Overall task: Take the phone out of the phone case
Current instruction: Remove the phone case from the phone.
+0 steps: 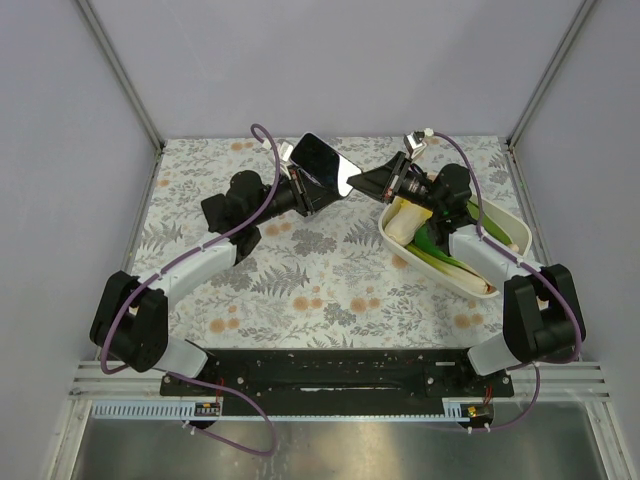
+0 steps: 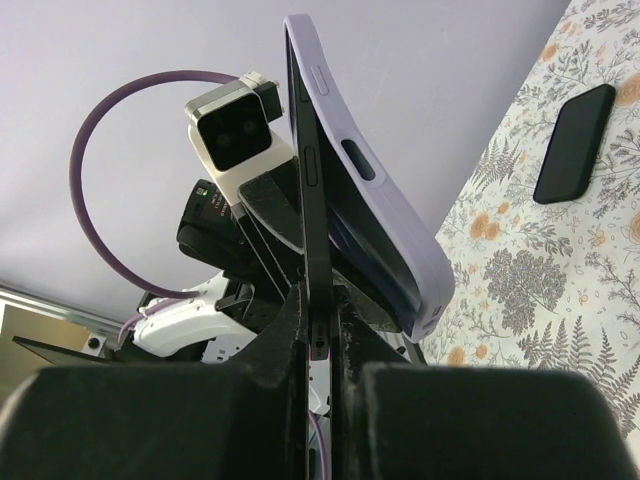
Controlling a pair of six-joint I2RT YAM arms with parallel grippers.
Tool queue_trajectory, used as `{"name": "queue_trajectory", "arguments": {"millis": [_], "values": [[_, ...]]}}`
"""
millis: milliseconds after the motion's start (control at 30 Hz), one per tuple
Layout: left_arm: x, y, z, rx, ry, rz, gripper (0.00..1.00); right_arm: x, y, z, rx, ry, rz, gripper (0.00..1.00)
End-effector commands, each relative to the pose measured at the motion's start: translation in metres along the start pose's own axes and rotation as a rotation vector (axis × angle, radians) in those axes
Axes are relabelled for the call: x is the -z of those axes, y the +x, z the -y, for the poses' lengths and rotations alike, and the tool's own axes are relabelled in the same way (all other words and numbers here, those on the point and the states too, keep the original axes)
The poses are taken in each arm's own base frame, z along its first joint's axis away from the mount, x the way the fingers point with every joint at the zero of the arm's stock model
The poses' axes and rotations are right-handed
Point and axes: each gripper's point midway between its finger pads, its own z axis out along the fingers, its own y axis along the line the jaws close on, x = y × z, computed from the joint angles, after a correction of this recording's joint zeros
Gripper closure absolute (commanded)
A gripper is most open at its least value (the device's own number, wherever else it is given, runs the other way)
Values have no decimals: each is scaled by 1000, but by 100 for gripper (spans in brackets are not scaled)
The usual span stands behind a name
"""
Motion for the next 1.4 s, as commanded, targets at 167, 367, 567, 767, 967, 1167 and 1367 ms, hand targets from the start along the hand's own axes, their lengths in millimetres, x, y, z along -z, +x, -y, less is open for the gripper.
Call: {"name": "queue_trajectory", "arguments": {"millis": [167, 367, 567, 767, 967, 1167, 1367], "values": [[1, 26, 27, -93, 113, -119, 100, 0, -7, -53, 114, -101, 27, 100], [1, 24, 41, -108, 171, -129, 100, 1, -6, -50, 147, -105, 26, 100], [1, 24, 29, -70, 125, -116, 100, 0, -7, -62, 169, -131, 16, 100], [5, 24, -10, -22, 20, -98, 100, 7, -6, -77, 197, -152, 20, 100], [12, 19, -29, -10, -27, -72, 100, 13, -8, -85, 213, -154, 26, 100], [20, 8, -34, -16, -38, -44, 100, 18, -10, -80, 219, -128, 32, 100], [33, -1, -40, -21, -48, -28, 100, 24, -12, -70, 229, -86, 39, 100]]}}
